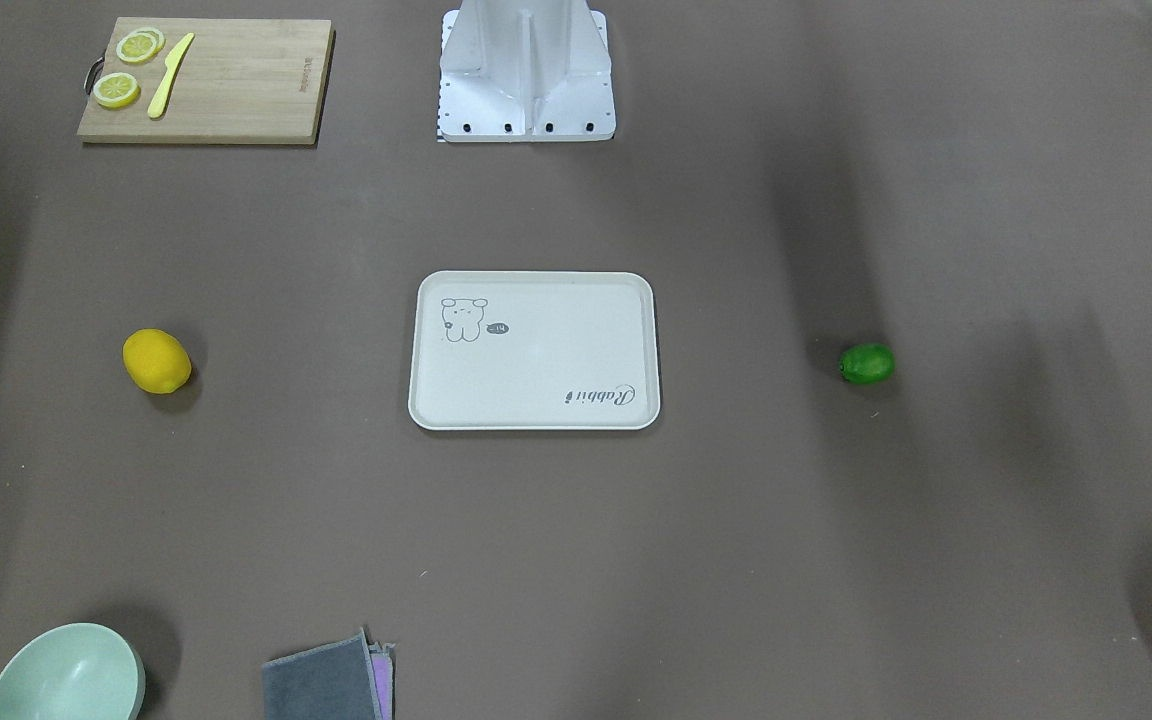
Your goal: Place all lemons on tray
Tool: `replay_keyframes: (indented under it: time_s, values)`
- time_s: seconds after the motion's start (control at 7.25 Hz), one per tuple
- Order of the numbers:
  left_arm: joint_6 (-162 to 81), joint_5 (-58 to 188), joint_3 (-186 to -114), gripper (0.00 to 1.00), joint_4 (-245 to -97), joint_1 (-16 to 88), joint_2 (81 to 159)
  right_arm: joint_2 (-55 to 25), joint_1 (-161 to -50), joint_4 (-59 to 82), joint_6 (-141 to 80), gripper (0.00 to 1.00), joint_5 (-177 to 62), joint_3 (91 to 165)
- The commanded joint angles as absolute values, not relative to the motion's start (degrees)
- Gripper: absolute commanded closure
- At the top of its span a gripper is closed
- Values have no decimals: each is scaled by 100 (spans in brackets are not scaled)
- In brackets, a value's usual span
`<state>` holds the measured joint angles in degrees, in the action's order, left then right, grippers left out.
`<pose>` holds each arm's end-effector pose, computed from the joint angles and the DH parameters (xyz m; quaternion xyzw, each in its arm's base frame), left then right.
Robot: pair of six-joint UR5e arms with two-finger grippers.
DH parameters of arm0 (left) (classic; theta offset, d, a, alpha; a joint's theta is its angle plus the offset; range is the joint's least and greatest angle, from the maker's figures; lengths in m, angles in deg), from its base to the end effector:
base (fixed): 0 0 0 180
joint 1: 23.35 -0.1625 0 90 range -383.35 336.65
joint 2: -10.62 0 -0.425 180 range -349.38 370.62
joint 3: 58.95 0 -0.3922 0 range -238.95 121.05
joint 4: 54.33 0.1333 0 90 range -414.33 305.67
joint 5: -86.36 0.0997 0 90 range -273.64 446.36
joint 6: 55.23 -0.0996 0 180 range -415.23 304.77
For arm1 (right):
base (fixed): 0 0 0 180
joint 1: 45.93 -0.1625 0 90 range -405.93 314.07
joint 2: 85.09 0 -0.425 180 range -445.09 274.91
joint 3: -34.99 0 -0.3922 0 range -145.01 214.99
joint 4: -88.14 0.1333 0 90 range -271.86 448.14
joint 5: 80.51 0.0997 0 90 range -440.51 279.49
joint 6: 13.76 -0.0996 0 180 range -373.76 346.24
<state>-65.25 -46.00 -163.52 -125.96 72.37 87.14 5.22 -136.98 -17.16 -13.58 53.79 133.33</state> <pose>-0.1024 -0.3580 0.6682 -0.0898 0.3730 -0.0197 0.9233 0.0724 -0.4747 0.6160 -0.0547 -0.3769 0.0309 0.9241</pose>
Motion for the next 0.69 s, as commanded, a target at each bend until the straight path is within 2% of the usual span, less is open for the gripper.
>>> replay_keyframes:
  time_s: [0.0, 0.55]
  values:
    - [-6525, -4583, -16336, 2, -12587, 7211, 8796, 526, -13698, -1716, -1358, 0, 5379, 13334]
    - [-6464, -4486, -16432, 3, -12526, 7158, 9042, 526, -13568, -1707, -1367, 0, 5589, 13527]
